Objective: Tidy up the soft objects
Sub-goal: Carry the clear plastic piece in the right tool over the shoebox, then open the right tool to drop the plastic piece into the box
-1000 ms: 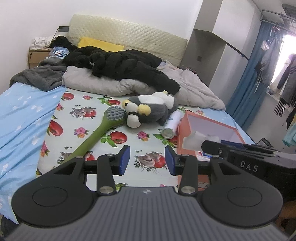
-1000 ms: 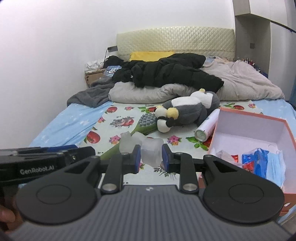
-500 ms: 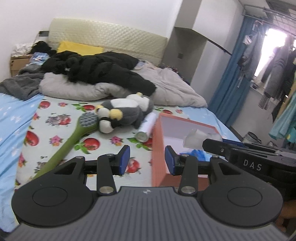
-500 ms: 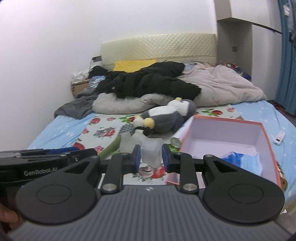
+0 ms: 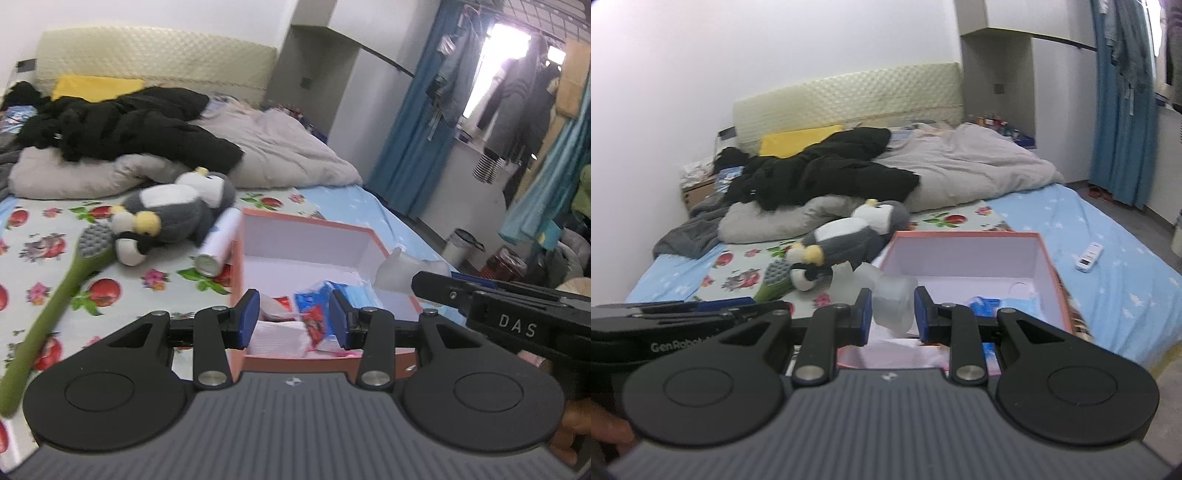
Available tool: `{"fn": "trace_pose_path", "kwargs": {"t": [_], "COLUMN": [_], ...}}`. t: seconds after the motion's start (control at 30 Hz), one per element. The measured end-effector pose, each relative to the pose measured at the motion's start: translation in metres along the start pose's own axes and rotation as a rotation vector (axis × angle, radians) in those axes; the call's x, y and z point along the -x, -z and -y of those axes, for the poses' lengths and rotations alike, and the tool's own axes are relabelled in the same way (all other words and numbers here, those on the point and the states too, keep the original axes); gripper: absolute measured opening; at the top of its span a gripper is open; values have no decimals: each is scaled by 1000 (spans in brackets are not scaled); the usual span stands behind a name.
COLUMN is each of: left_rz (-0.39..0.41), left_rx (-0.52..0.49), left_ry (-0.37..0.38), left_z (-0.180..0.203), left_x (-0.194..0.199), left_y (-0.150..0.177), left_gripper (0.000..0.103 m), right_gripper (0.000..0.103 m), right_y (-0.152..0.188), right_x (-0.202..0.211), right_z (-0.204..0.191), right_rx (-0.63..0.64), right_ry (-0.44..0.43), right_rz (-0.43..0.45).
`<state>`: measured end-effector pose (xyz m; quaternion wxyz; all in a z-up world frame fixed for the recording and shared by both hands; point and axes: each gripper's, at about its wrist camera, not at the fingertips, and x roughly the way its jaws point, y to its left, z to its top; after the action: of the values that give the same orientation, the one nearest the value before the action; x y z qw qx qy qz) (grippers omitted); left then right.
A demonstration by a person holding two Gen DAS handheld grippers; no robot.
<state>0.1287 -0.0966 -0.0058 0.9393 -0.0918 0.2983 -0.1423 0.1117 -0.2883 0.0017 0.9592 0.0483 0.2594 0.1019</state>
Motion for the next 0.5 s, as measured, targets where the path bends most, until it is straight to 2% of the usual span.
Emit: {"fn": "trace_pose_path", "kwargs": {"t": [0.23,0.5], "left_rz": [-72,-154], "left_rx": [-38,-58], "left_ry": [51,60], "left_z": [25,34], "left_x": [-51,-122], "left_y": [-10,-21], "left_gripper": [48,48], "right_gripper": [28,28], "right_y": [2,4], "right_x": [-21,-74], "right_z": [42,75], "right_rx": [-65,-114], "right_ry": [77,95], "right_rz": [-44,-141]}}
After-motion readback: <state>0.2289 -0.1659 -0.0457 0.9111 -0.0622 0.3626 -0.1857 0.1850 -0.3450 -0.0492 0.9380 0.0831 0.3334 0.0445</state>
